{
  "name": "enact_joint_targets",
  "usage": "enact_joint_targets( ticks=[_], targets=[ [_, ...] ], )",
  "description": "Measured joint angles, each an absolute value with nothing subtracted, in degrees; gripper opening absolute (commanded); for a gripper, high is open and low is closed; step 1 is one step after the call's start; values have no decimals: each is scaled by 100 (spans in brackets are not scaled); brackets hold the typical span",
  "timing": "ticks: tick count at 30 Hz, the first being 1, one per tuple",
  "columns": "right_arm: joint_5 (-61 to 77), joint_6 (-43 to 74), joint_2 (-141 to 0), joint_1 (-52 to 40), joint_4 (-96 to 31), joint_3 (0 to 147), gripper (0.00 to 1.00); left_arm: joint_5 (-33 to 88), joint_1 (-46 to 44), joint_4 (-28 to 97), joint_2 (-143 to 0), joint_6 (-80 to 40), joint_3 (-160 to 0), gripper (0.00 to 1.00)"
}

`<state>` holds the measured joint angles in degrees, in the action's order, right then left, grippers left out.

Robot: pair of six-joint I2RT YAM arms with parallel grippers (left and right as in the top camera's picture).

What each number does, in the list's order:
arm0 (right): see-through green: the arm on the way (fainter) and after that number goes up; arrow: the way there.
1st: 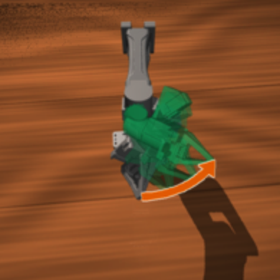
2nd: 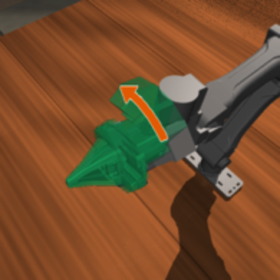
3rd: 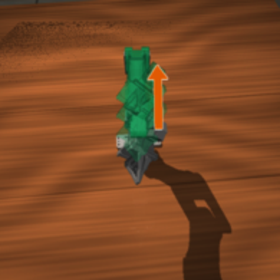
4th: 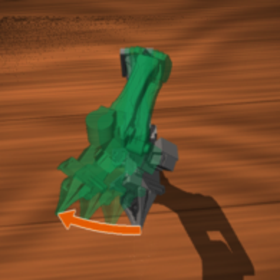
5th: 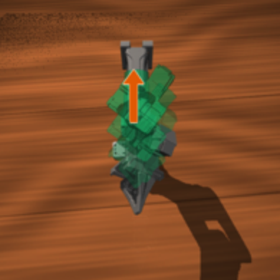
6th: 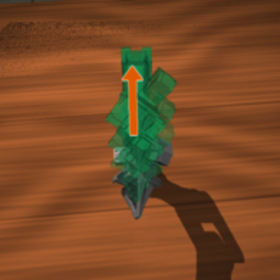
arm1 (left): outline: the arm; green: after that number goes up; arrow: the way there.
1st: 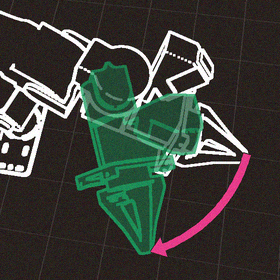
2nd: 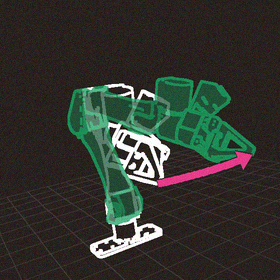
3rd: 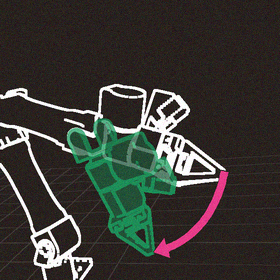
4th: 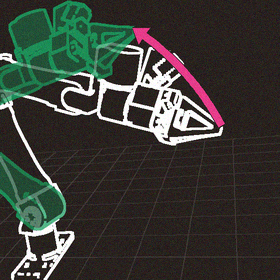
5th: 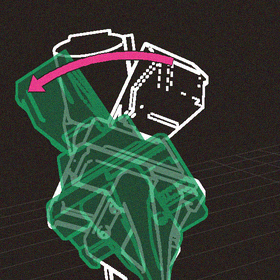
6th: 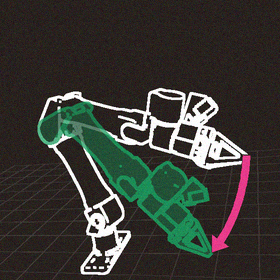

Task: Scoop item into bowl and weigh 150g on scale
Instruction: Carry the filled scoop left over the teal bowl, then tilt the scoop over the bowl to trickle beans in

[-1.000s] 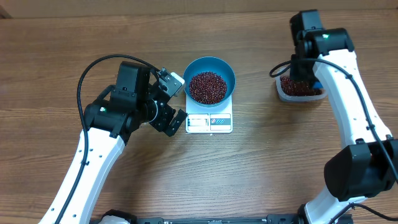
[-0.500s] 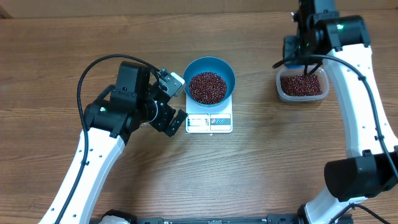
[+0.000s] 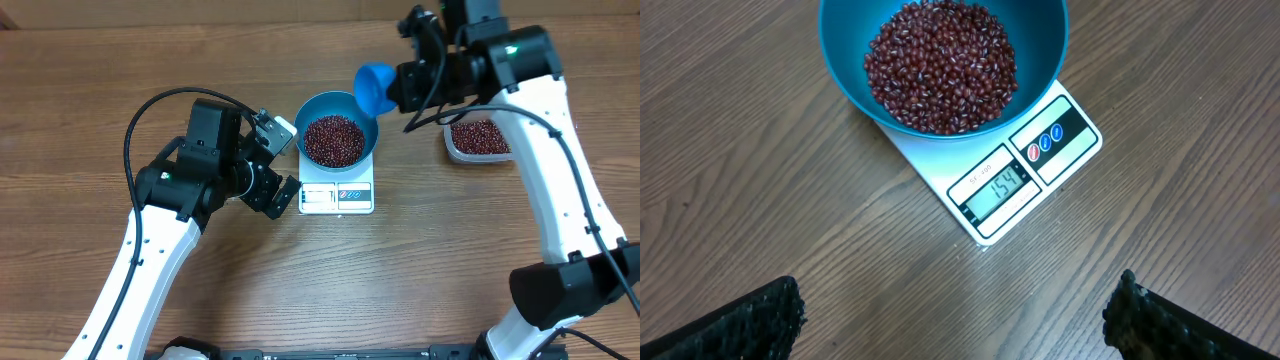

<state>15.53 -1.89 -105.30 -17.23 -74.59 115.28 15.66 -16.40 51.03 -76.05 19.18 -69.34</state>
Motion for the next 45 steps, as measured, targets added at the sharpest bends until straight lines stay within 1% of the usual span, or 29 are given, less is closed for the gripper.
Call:
enact_joint_targets(
  ticks=[9, 13, 32, 45],
  targets=[
    [211, 25, -10938, -2587, -7371, 11528, 4, 1566, -1640, 5100, -7605, 1918, -6934, 100],
    [-78, 78, -11220, -2755, -7308, 11528, 4, 1566, -1640, 5100, -7605, 1918, -6934, 100],
    [-191, 128, -11920, -2777, -7135, 11528, 4, 1566, -1640, 5100, -7605, 1918, -6934, 100],
    [-58, 130, -11933, -2930, -7155, 11528, 4, 1566, -1640, 5100, -7605, 1918, -6934, 100]
  ],
)
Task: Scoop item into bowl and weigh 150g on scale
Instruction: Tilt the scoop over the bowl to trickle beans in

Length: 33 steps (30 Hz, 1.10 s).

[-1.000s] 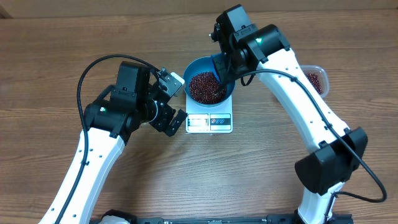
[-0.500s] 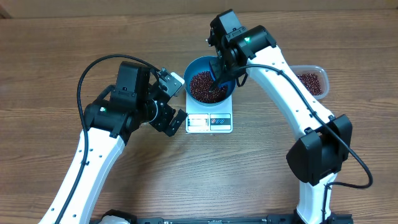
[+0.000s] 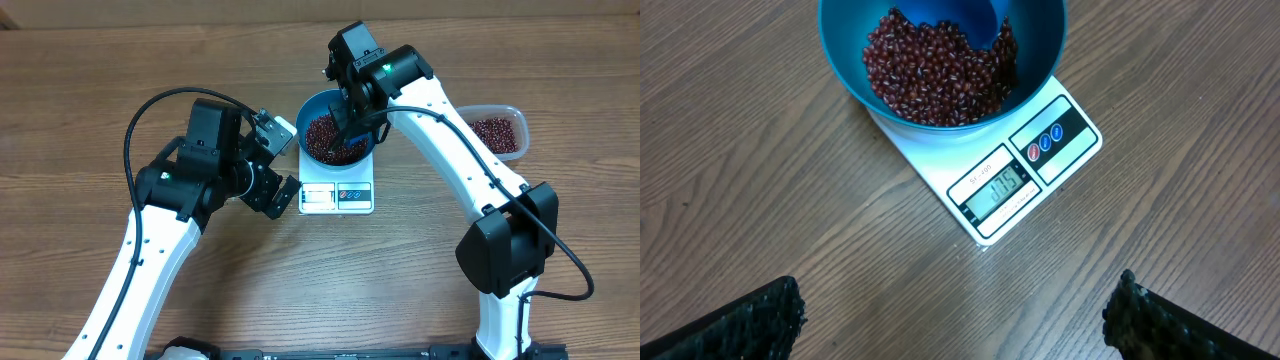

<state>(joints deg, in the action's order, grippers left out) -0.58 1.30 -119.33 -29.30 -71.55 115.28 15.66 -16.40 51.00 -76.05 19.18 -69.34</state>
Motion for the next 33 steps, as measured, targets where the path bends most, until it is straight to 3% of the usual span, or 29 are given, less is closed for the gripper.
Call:
enact_joint_targets(
  ticks=[16, 33],
  targets=[
    [609, 126, -11933, -2910, -7155, 11528, 4, 1566, -1640, 5100, -7605, 1918, -6934, 100],
    [1675, -25, -11931, -2255, -7330, 11596, 4, 1566, -1640, 5103, -7605, 1918, -6934, 100]
  ],
)
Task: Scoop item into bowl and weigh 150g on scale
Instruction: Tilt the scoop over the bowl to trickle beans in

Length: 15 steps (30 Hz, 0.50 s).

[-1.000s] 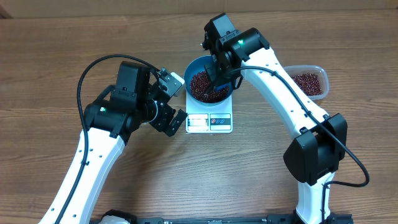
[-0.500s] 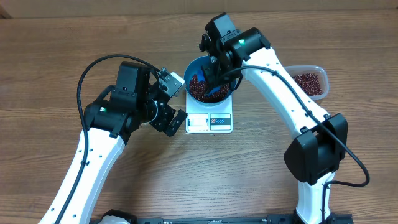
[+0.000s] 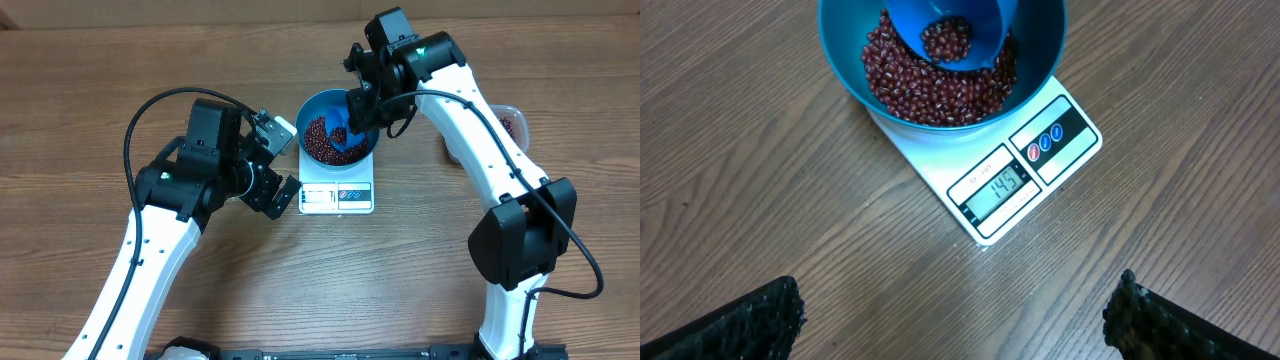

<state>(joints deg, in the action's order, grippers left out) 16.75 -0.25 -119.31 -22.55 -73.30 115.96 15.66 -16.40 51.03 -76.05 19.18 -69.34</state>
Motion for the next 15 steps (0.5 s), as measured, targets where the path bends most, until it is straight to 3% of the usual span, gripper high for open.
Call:
enact_joint_targets(
  ticks=[15],
  targets=[
    [3181, -235, -11531, -1441, -7612, 11671, 4, 1566, -1640, 5100, -7605, 1918, -6934, 100]
  ],
)
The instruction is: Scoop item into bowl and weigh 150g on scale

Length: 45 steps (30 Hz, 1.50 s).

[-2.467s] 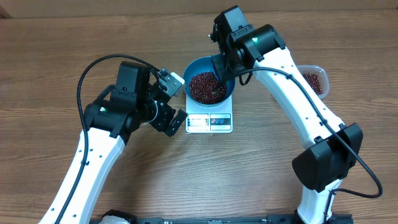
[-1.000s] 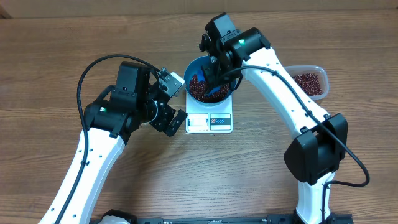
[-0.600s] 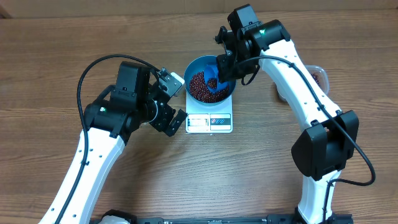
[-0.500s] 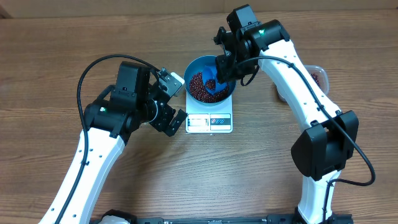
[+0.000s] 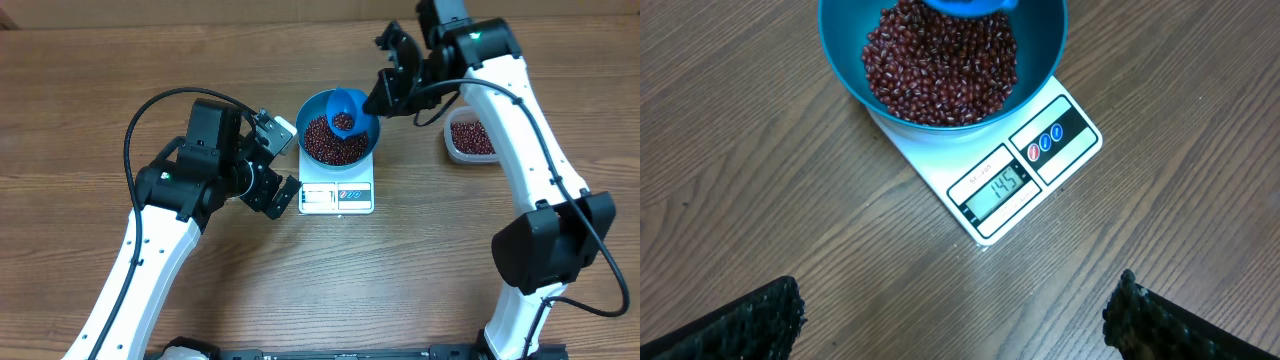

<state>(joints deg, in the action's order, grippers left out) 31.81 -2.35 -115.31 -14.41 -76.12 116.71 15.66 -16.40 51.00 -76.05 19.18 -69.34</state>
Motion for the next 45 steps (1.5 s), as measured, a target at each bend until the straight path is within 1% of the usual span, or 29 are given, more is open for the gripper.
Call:
enact_joint_targets(
  ticks=[3, 16, 25, 31, 45],
  targets=[
    [3295, -268, -11493, -1326, -7647, 11699, 4, 1566, -1640, 5100, -7605, 1918, -6934, 100],
    [3273, -386, -11480, -1339, -7669, 11701, 4, 1566, -1640, 5103, -7605, 1918, -6934, 100],
    [2239, -320, -11480, -1861, -7682, 11701, 4, 1566, -1640, 5100, -7605, 1918, -6934, 100],
    [1671, -255, -11480, -1984, -7649, 11701, 4, 1566, -1640, 5100, -7605, 1918, -6934, 100],
    [961, -167, -11384, -2366, -7568, 11701, 4, 1566, -1640, 5100, -7605, 1918, -6934, 100]
  ],
)
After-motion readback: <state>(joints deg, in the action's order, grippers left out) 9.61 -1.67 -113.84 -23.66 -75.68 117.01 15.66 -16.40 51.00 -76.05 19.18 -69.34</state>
